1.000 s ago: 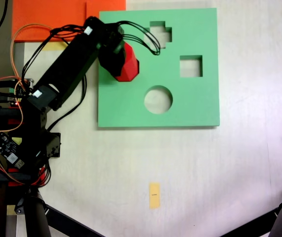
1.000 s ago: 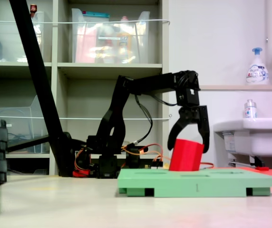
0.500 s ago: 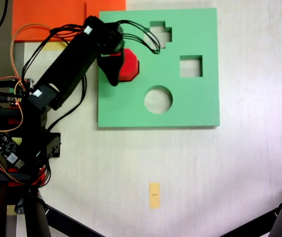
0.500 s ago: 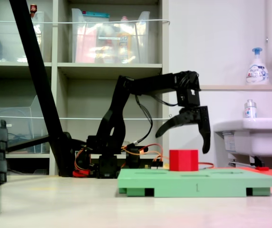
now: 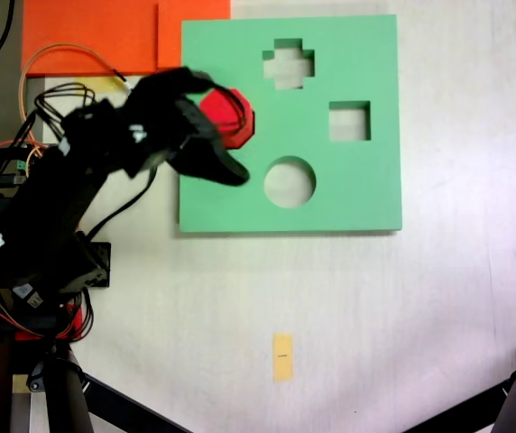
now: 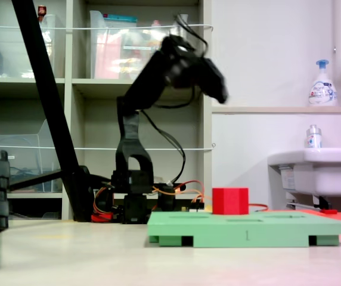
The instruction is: Put the octagonal pillar block into the corresponding hole
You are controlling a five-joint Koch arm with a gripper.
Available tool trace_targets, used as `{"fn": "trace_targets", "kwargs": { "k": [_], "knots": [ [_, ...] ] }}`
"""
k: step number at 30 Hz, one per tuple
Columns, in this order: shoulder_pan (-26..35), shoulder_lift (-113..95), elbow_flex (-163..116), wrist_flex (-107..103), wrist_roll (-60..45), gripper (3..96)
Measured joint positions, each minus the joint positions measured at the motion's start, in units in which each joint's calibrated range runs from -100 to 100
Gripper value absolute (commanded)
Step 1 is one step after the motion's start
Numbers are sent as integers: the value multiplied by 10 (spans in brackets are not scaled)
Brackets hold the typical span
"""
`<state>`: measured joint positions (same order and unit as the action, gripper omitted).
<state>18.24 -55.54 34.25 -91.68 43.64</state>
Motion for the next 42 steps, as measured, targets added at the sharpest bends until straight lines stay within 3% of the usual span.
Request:
{"fn": "trace_targets", "kwargs": {
  "k": [3, 4, 7, 10, 16, 20, 25, 42],
  "knots": [
    [-65, -40, -1, 16, -152, 579],
    [-92, -45, -1, 39, -175, 536],
    [-165, -57, -78, 165, -201, 530],
    [-194, -123, -325, 292, -234, 528],
    [-200, -376, -957, 764, -317, 509],
    [-187, -435, -1270, 1042, -375, 491],
    [-155, -436, -1336, 1039, -412, 490],
    [-163, -439, -1335, 988, -420, 486]
  ]
}}
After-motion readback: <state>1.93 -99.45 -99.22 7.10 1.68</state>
